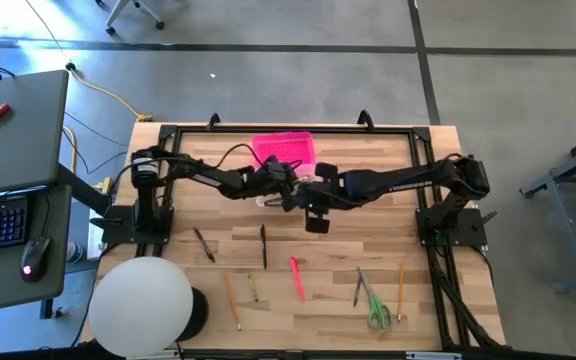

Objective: Pick & place school supplies into a supply box
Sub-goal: Put the yellow pen into the pink supply box, then put the black pen into the pink supply box

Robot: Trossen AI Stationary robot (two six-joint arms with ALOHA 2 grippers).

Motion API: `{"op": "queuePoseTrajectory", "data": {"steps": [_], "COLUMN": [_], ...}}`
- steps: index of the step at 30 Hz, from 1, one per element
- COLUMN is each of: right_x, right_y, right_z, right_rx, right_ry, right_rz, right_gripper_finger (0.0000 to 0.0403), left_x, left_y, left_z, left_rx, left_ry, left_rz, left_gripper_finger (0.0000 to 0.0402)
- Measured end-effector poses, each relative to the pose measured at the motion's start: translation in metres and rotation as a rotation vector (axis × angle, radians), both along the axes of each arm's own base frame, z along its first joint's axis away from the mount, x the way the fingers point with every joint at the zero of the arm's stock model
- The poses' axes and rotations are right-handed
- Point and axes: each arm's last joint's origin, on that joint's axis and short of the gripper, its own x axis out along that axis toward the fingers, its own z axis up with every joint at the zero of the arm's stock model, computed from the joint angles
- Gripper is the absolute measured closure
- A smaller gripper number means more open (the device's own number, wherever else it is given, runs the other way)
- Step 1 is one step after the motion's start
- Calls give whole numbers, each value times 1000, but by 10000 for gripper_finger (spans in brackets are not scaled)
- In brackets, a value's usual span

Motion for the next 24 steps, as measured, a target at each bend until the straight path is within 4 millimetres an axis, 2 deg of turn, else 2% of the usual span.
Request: {"op": "queuePoseTrajectory", "data": {"steps": [7,12,14,16,18,22,24], "right_x": [-3,-9,-10,-11,-12,-14,-13], "right_y": [20,30,31,31,31,30,30], "right_z": [-2,-4,-4,-4,-4,-4,-4], "right_rx": [-13,-13,-40,-74,-91,-87,-85], "right_ry": [23,61,64,64,63,78,74], "right_rz": [32,25,9,-7,-29,-46,-45], "right_gripper_finger": [336,336,336,336,336,336,336], "left_x": [5,-9,-21,-31,-51,-87,-98], "left_y": [2,-4,-11,-19,-27,-48,-60], "left_z": [14,48,63,80,98,132,139], "left_rx": [11,-26,-31,0,44,59,20], "left_ry": [73,291,354,368,397,344,276], "left_rz": [26,17,50,152,269,397,411], "left_gripper_finger": [230,222,227,235,244,263,269]}}
